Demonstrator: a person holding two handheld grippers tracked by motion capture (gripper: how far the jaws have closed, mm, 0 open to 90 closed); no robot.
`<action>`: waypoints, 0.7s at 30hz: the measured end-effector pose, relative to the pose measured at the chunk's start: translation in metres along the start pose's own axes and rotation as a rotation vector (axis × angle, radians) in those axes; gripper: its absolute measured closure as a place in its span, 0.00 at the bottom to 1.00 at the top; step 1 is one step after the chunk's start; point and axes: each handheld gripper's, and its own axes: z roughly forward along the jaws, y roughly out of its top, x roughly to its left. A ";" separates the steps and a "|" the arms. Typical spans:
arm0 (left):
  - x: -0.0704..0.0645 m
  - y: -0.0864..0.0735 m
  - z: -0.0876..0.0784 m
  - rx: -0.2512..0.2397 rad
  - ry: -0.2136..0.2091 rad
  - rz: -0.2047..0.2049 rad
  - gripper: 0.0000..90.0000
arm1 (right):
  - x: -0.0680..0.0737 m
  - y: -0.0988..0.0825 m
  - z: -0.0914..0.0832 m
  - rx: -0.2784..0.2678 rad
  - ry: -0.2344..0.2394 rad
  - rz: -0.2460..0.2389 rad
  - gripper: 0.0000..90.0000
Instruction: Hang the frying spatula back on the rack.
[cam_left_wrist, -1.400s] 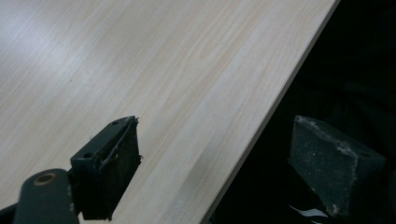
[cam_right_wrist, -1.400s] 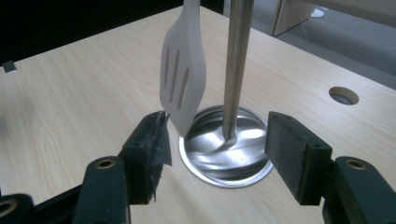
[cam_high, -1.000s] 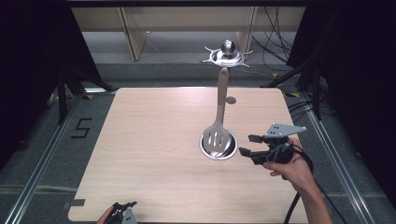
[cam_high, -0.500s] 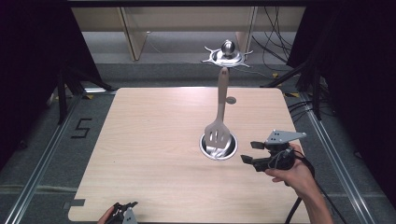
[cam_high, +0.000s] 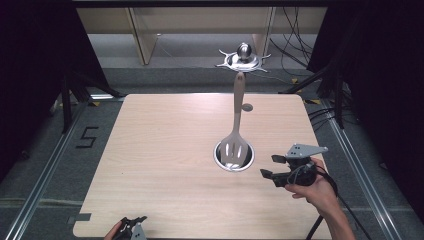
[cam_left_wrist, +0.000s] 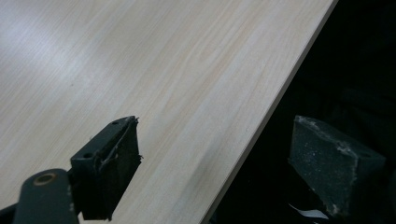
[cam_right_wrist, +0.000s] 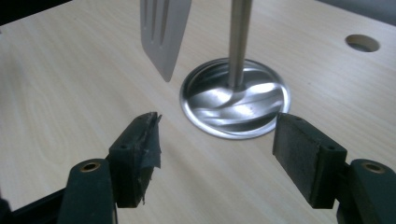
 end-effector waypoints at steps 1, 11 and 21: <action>0.000 0.000 -0.001 0.004 -0.009 0.001 0.17 | 0.001 -0.001 0.000 -0.021 -0.017 0.022 0.36; -0.001 -0.001 -0.001 0.004 0.001 0.006 0.17 | 0.003 -0.012 0.001 -0.005 -0.018 0.018 0.36; 0.001 -0.001 -0.003 0.006 -0.014 0.007 0.17 | 0.013 -0.019 0.005 0.001 0.004 0.000 0.35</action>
